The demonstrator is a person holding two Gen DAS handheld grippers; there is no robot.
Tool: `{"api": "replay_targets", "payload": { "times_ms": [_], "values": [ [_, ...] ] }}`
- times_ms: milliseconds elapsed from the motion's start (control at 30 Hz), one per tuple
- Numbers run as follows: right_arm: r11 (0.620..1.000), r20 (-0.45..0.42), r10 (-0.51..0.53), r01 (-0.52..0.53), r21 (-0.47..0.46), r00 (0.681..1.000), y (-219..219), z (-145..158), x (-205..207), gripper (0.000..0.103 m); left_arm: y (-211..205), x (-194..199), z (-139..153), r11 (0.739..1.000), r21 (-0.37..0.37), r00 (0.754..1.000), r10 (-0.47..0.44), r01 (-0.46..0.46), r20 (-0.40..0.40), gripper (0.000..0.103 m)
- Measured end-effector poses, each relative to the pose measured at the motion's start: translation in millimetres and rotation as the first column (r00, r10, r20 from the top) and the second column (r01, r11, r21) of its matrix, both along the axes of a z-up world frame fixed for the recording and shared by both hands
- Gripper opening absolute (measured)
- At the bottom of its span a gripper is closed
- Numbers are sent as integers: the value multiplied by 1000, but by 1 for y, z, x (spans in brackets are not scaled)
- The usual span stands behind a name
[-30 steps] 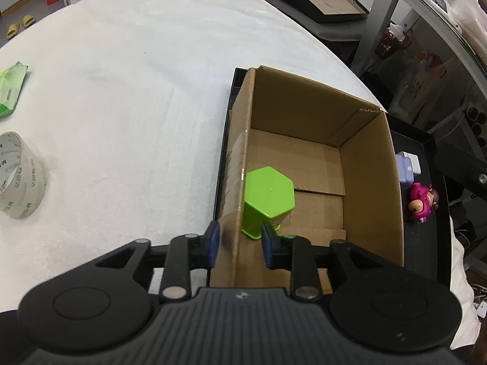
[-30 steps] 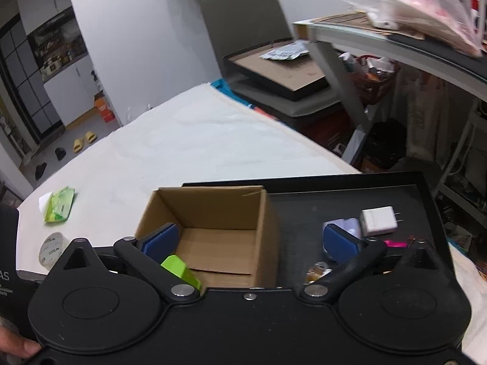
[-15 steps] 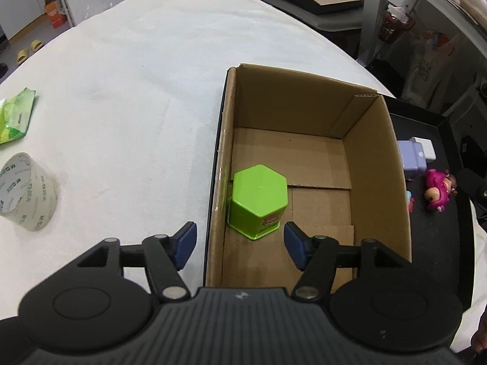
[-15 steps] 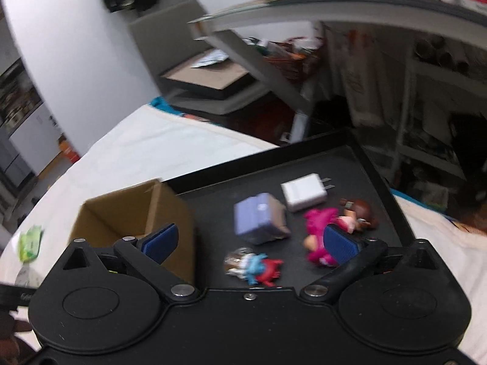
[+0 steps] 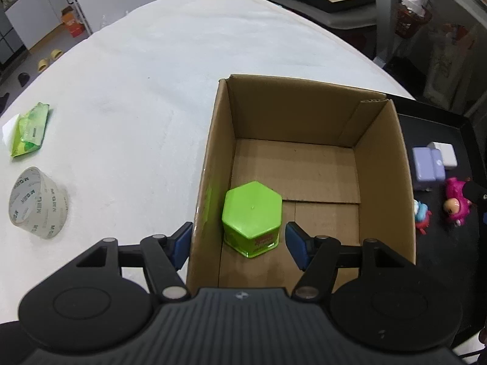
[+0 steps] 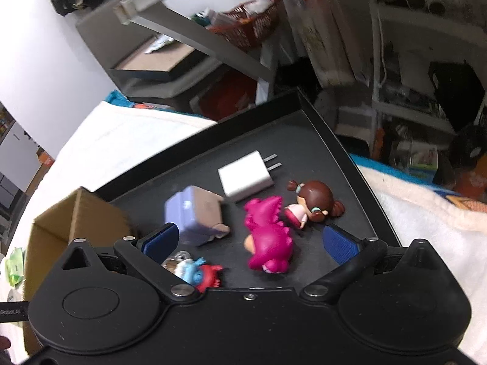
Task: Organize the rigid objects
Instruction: 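Move the right gripper to the pink dinosaur figure and grasp it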
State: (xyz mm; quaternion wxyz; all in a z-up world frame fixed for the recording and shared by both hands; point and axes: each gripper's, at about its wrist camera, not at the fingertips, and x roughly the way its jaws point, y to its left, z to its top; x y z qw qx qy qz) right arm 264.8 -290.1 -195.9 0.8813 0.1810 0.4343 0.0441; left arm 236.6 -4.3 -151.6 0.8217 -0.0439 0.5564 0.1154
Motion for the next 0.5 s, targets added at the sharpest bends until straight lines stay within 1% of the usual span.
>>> {"api": "replay_targets", "payload": {
  "times_ms": [67,133,167,200,233,300,400,500],
  "values": [
    [1000,-19,0,0,-9,1000,0,-8,6,99,-3,3,-2,1000,22,1000,2,-2,-12,65],
    [1000,-34,7,-7,-16,999,0,-15,10,89,-6,5,-4,999,38,1000,7,-6,-20,65],
    [1000,-43,14,-15,-17,999,1,-19,12,72,-6,6,-4,999,45,1000,10,-9,-22,65],
    [999,-57,26,-27,-19,998,2,-22,13,53,-7,6,-5,999,52,1000,14,-12,-23,65],
    [999,-61,27,-29,-29,998,3,-24,14,39,-8,6,-5,998,60,1000,16,-15,-25,65],
    [998,-45,33,-35,-47,998,3,-23,14,39,-11,8,-4,997,72,1000,11,-9,-29,65],
    [1000,-48,31,-31,-2,998,-1,-23,12,39,-15,10,-3,996,91,999,2,2,-35,65],
    [1000,-24,31,-31,2,999,-2,-18,9,39,-17,10,-2,995,101,999,1,3,-38,65]
  ]
}}
